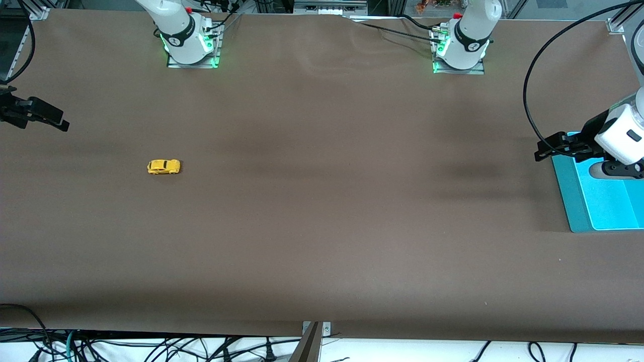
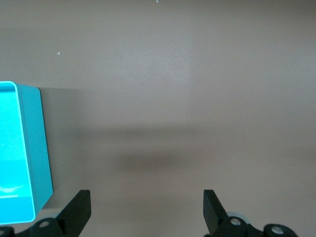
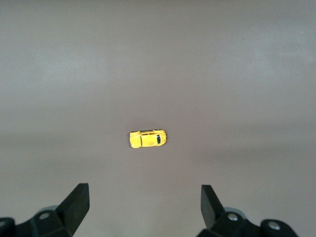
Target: Wind and store yellow beetle car
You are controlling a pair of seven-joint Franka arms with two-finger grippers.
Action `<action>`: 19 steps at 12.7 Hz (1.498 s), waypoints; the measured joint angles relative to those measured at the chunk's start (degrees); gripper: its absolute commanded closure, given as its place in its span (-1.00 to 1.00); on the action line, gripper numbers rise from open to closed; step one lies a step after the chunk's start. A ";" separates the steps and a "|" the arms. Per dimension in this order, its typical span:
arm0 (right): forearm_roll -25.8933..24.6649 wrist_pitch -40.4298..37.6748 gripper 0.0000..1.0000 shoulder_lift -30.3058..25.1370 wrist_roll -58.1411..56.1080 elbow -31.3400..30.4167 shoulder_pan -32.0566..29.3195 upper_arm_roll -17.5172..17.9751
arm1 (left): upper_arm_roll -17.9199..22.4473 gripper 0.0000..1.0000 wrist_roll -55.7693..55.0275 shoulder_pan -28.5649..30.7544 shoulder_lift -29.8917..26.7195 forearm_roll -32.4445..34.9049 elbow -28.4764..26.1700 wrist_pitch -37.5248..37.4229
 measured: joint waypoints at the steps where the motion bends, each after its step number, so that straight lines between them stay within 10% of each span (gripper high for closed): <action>1: 0.00 0.00 -1.00 0.00 0.00 0.00 0.02 0.05 | 0.00 -1.00 0.00 0.00 0.00 0.00 0.01 0.00; 19: 0.00 -0.14 -1.00 0.00 -0.25 0.00 0.01 0.03 | 0.01 -1.00 0.00 0.05 1.18 0.00 1.05 0.00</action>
